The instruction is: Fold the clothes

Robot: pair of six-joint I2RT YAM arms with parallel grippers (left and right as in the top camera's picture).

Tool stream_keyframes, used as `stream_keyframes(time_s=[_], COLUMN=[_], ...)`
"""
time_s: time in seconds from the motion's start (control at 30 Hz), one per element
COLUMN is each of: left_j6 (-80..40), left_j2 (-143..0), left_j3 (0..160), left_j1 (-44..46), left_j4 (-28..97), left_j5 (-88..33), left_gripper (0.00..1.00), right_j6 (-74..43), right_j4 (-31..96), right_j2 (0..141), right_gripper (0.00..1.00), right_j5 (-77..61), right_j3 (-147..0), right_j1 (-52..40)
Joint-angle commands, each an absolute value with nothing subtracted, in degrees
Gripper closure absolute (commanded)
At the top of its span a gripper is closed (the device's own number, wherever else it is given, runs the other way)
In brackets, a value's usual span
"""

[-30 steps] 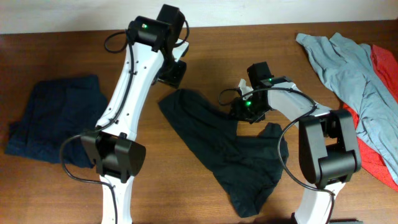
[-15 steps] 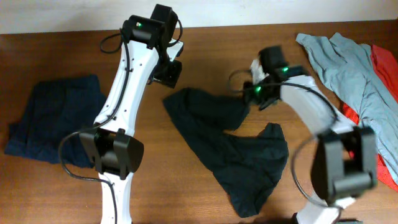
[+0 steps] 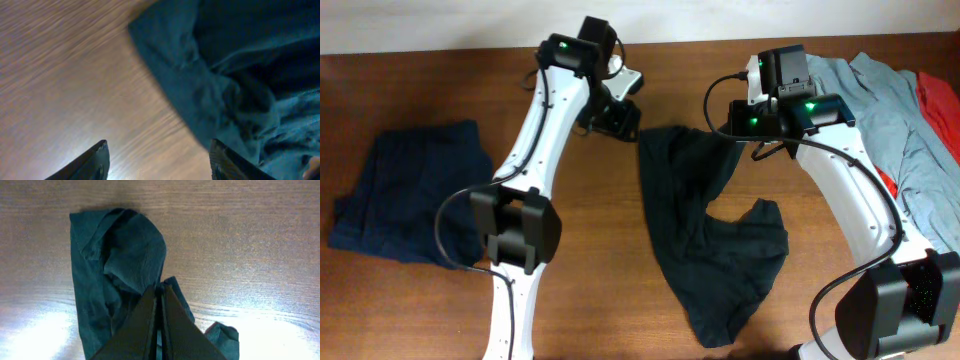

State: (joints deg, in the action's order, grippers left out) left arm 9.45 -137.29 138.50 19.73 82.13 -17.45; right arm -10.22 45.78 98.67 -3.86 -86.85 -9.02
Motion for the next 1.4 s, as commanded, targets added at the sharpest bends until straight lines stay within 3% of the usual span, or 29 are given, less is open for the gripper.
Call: stream_keyframes(time_s=[0.0, 0.13, 0.47, 0.53, 0.63, 0.83, 1.1, 1.37], left_j6=[11.6, 12.12, 8.54, 6.55, 2.44, 0.64, 0.86, 2.85], left_j2=[-142.98, -147.24, -152.66, -153.12, -153.18, -151.85, -146.3, -135.33], left_j3=[138.37, 138.37, 138.37, 138.37, 138.39, 138.8, 151.59, 164.51], left_j1=[22.96, 26.37, 31.57, 31.57, 30.83, 27.42, 23.46, 20.78], left_j4=[79.48, 73.58, 66.28, 66.22, 66.24, 67.59, 79.92, 93.6], left_j5=[-21.76, -19.9, -1.26, 1.43, 7.16, 8.43, 8.45, 10.46], left_gripper=[0.36, 0.36, 0.37, 0.46, 0.72, 0.98, 0.99, 1.0], right_j6=[-9.65, -9.65, -9.65, -9.65, -9.65, -9.63, -9.69, -9.67], right_j4=[46.52, 47.13, 48.25, 48.27, 48.29, 48.99, 50.11, 54.7], right_j2=[98.61, 98.61, 98.61, 98.61, 98.61, 98.61, 95.68, 81.28], right_gripper=[0.96, 0.96, 0.96, 0.96, 0.96, 0.96, 0.96, 0.96], right_j5=[-2.7, -2.72, -2.72, -2.72, -2.7, -2.66, 6.52, 16.8], right_j3=[-87.24, -87.24, -87.22, -87.24, -87.24, -87.22, -87.55, -92.12], right_j1=[-8.97, -8.97, -8.97, -8.97, -8.97, -8.97, -8.93, -8.93])
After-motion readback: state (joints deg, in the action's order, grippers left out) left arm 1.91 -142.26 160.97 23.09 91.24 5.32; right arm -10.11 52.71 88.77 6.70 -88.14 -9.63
